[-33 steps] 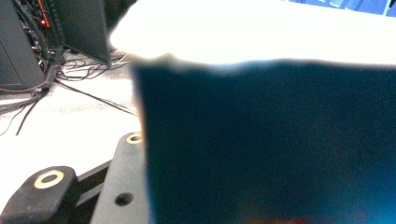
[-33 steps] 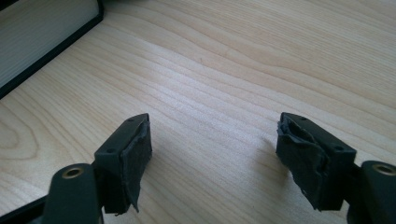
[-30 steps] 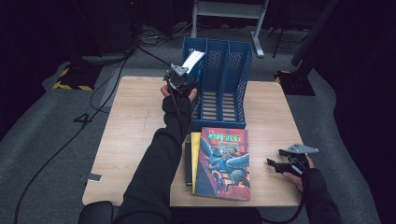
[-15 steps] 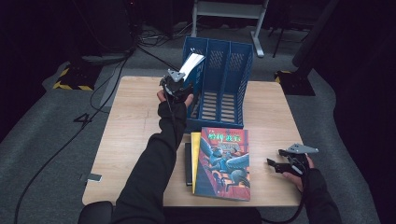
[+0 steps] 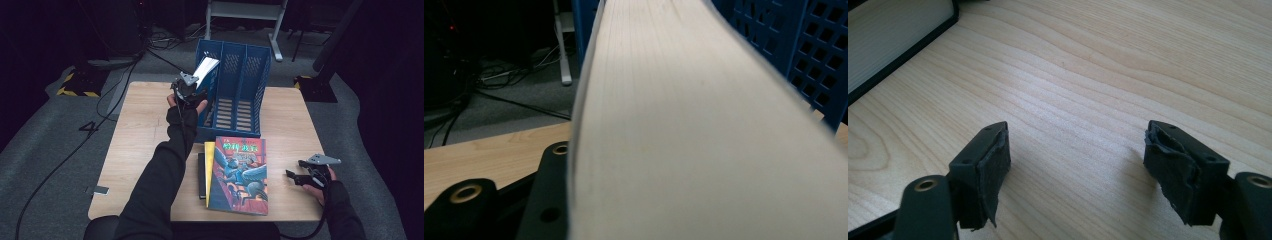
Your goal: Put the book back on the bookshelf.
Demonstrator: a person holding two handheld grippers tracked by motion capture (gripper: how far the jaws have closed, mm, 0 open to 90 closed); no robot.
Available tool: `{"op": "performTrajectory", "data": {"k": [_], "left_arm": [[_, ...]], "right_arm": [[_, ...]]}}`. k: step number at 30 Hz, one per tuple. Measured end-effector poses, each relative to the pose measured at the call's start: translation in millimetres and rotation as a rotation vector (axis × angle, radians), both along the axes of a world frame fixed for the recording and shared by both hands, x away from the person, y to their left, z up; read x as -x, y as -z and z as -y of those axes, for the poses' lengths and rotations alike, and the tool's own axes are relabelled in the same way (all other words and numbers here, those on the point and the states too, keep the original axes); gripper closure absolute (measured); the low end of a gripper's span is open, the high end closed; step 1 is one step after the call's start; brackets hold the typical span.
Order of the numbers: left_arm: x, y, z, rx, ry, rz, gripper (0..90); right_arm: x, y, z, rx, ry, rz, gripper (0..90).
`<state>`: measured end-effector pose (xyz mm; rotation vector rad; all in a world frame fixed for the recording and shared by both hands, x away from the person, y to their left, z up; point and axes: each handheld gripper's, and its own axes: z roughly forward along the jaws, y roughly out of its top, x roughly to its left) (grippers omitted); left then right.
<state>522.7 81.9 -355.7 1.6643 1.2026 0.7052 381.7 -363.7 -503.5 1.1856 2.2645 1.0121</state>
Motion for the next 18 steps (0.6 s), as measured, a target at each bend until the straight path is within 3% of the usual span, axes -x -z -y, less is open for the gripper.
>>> {"op": "performTrajectory", "data": {"k": [5,10,18], "left_arm": [[-1.9,-13.3,-3.5,-0.026,0.027,0.019,49.3],[-8.9,-23.1,-3.8,-0.086,0.067,-0.028,44.5],[-11.8,-27.0,-2.5,-0.116,0.050,-0.059,46.2]], "right_arm": [[-0.1,0.0,0.0,0.000,-0.001,-0.001,26.9],[-0.3,-0.1,0.1,-0.001,-0.002,-0.002,26.9],[-0.5,-0.1,-0.1,-0.001,-0.003,-0.002,26.9]]}}
